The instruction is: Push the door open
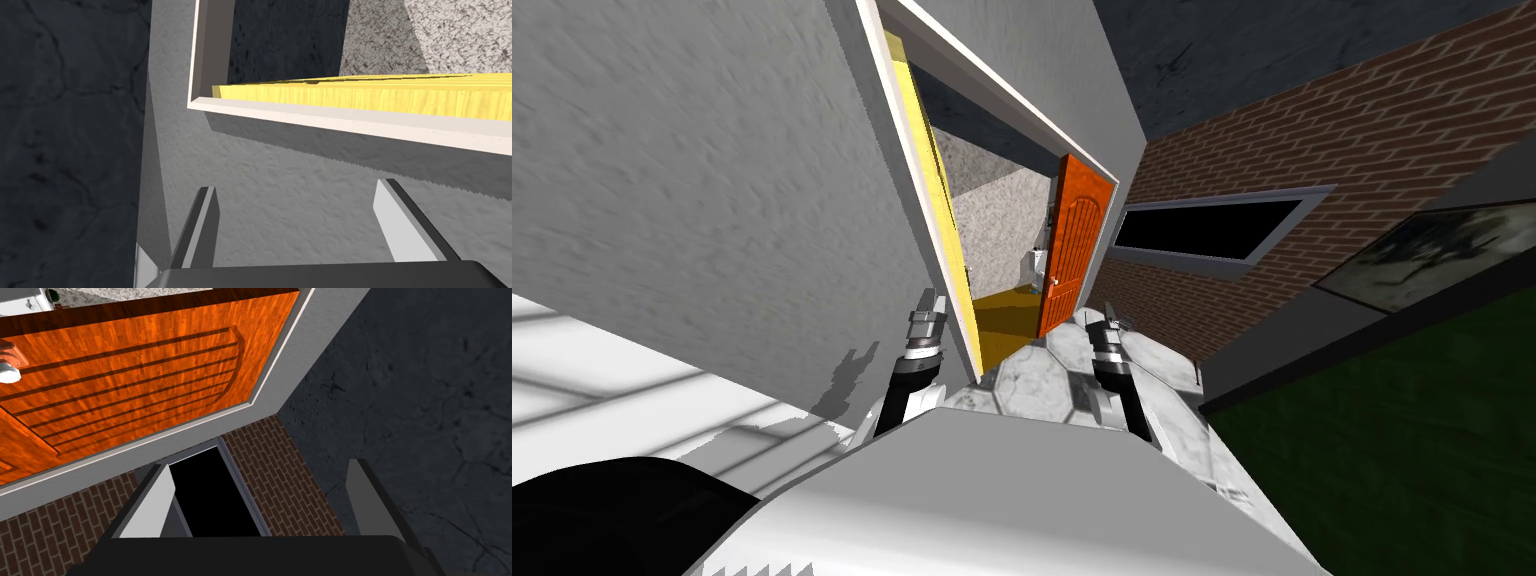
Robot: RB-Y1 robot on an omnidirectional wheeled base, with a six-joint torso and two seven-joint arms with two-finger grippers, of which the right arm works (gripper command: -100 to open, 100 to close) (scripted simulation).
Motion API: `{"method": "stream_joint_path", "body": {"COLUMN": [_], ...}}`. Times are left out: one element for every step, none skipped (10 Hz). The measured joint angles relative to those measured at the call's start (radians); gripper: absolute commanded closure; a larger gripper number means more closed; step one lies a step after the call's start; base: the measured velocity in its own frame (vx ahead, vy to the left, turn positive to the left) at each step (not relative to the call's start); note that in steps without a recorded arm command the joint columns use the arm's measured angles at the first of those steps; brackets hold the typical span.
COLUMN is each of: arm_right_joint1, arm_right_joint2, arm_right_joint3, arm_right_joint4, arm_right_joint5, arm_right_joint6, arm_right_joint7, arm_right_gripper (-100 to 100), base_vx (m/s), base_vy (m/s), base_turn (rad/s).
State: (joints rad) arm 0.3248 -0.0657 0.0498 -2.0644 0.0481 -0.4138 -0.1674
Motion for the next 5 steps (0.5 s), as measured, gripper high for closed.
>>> {"method": "stream_joint_path", "body": {"arm_right_joint1": [-0.020, -0.032, -0.046, -0.058, -0.072], "arm_right_joint2": [0.000, -0.002, -0.005, -0.008, -0.011], "arm_right_joint3": [0.003, 0.007, 0.009, 0.012, 0.014], "arm_right_joint4": [0.025, 0.048, 0.076, 0.097, 0.121], "arm_right_joint5": [0.004, 0.008, 0.011, 0.014, 0.018], "arm_right_joint6": [0.002, 0.000, -0.007, -0.010, -0.011], "arm_right_joint7": [-0.004, -0.007, -0.012, -0.018, -0.023], "arm_right_gripper": [-100, -100, -100, -100, -100], "base_vx": [0.083, 0.091, 0.098, 0.085, 0.080], "base_vy": [-0.081, -0.080, -0.064, -0.065, -0.081], "base_turn": [0.042, 0.046, 0.051, 0.047, 0.053]}}
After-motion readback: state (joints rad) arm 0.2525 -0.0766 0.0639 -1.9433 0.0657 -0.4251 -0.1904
